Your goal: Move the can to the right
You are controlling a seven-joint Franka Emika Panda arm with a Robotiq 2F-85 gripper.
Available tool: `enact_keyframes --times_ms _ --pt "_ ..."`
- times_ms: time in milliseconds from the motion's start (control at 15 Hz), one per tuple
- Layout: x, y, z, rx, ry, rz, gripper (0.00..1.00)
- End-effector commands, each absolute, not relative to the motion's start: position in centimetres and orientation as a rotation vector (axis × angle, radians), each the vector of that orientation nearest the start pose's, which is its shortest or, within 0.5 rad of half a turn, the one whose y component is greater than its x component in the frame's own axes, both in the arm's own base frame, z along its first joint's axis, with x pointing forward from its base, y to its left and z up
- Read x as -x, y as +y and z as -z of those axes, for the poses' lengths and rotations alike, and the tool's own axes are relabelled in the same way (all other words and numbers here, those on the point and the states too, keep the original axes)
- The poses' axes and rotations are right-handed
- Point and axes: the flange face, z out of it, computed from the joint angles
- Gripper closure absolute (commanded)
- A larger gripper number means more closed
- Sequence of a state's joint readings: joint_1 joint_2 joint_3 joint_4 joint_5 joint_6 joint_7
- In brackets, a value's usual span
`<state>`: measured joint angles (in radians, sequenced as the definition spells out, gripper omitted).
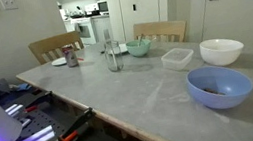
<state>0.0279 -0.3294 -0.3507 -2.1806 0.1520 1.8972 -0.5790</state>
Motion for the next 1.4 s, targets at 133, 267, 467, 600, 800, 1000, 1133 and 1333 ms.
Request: enact_keyframes --times_ms 133,267,467,600,800,1000,1133,1333 --pt "-44.6 -13.9 -52.0 2.895 -0.358 0.174 0.0" --pt "-45.2 -12.3 -51.6 2.891 -0.407 0.149 0.0" --pt "-46.6 -8.9 -50.5 2.881 -0.511 0.094 0.0" --pt "-47.5 -6.0 -49.3 2.877 -0.601 0.033 0.0" --pt "-48.4 -2.2 -47.6 2.855 -0.721 -0.047 0.0" --pt "-48.7 1.0 -45.9 2.849 -0.814 -0.117 0.0" --pt "-49.2 2.5 -44.8 2.846 -0.88 -0.143 0.0" --pt "-50.2 3.9 -43.0 2.863 -0.959 -0.194 0.0"
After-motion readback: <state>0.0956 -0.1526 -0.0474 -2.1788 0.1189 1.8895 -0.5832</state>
